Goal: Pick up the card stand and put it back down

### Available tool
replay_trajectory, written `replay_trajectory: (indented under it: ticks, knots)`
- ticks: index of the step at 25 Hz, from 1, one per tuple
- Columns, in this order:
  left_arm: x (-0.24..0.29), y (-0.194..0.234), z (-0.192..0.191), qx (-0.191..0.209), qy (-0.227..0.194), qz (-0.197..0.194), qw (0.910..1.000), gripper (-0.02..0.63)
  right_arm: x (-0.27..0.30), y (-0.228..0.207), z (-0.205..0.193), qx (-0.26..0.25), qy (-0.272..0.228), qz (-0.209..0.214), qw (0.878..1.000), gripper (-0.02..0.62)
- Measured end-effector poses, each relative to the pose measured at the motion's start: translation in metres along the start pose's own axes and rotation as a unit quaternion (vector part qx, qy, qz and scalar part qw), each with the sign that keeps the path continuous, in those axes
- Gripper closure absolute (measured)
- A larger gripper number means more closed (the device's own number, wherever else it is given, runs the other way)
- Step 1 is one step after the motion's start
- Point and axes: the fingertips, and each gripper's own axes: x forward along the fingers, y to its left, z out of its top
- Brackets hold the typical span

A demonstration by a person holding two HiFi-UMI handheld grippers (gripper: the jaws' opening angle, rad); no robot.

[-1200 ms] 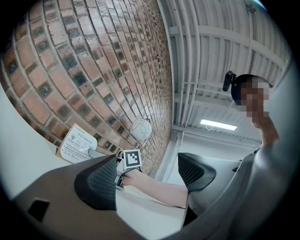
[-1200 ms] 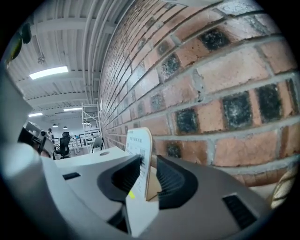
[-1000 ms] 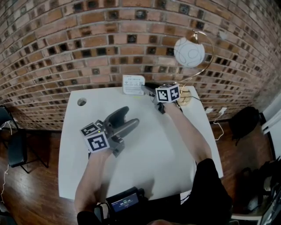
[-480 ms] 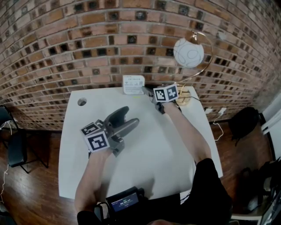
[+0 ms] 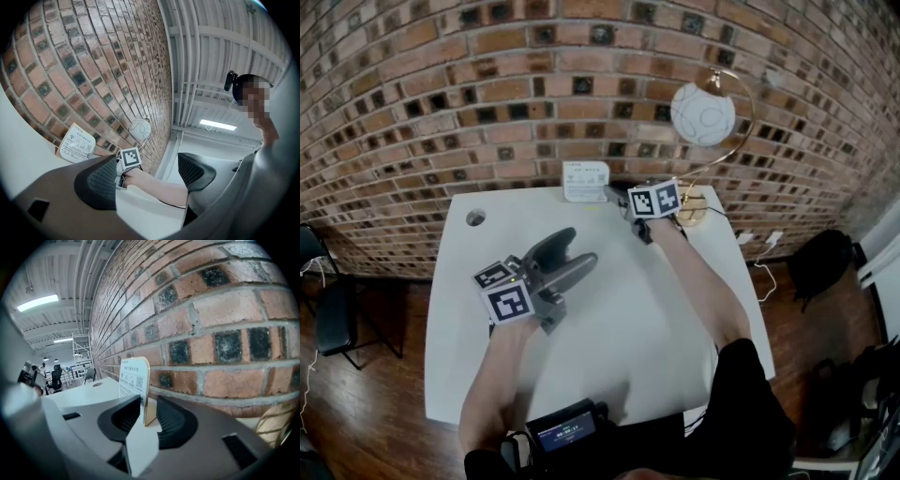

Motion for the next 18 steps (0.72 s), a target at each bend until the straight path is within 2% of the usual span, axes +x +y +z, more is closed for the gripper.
replay_trajectory:
  ticks: [10,14,18]
  knots:
    - [-0.001,0.0,0.001,-0.002,-0.001,-0.001,1.0,0.204,-0.011,0.011,-0.002,0.014,-0.009,0.011,1.0,0.459]
    - [0.0,-0.003,0.0,0.0,0.0,-0.004,1.0,0.204,-0.027,0.029,0.001,0.026,-0.025,0.034,0.999,0.459]
    - [-0.001,-0.007,-0.002,-0.001,0.001,-0.007,1.0,0.204,-0.049,0.051,0.009,0.054,-0.053,0.074,0.994,0.468]
